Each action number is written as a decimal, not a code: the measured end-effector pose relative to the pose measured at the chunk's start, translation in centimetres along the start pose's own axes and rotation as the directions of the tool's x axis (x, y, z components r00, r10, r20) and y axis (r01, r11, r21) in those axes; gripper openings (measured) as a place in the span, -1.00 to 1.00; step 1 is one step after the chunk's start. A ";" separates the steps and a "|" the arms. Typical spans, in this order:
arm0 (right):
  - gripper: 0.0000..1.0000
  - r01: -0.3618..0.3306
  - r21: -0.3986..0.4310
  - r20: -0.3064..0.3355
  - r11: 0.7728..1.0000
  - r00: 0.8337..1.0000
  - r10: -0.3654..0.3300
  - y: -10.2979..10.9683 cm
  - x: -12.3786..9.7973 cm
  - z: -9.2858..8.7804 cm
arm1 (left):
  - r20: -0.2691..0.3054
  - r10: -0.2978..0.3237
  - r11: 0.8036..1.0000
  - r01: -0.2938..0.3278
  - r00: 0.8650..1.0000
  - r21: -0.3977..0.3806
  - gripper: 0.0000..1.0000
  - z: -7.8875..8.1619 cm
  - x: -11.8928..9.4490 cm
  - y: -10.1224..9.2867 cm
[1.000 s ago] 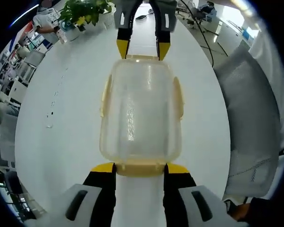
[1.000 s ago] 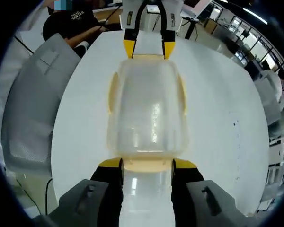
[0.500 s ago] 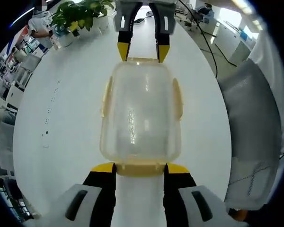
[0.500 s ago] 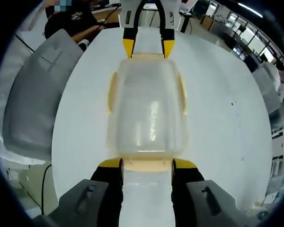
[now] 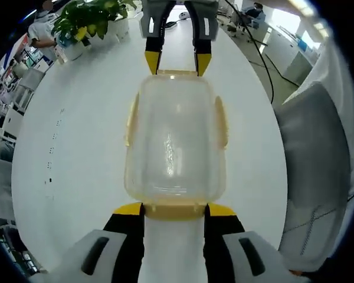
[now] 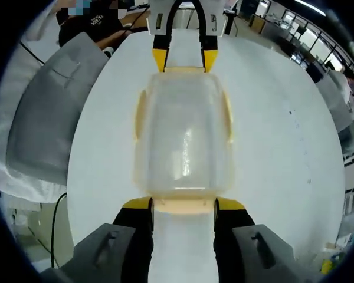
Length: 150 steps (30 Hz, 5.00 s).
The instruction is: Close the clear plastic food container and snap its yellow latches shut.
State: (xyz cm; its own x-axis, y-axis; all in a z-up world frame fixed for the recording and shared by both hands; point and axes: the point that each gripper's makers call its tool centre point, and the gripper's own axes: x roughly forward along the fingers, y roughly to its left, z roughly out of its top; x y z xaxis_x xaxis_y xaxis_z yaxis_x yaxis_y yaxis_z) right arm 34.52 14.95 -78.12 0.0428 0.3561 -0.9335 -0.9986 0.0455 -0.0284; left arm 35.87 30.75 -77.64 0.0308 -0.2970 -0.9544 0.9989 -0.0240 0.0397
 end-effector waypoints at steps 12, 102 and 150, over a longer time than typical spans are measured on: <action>-0.28 -0.006 -0.001 -0.009 1.000 1.000 0.006 -0.2 0.2 -0.6 | -0.033 -0.012 1.000 0.012 0.999 0.006 -0.34 0.1 0.8 0.2; -0.61 -0.230 0.870 0.221 0.436 0.973 0.074 0.2 0.0 -0.3 | 0.235 -0.054 0.153 0.241 0.970 -0.958 -0.30 0.8 1.1 -0.7; -0.69 -0.207 0.861 0.196 0.465 0.978 0.073 1.0 0.2 0.3 | 0.191 -0.074 0.138 0.200 0.979 -0.970 -0.65 -0.4 1.0 -0.4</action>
State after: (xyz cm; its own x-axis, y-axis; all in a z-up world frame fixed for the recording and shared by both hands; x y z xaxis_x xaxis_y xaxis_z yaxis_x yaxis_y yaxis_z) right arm 33.54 15.29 -78.21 -0.0244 0.5341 -0.8451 -0.4457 0.7509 0.4874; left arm 35.48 30.82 -78.68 -0.0505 -0.4714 -0.8805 0.1779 0.8633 -0.4724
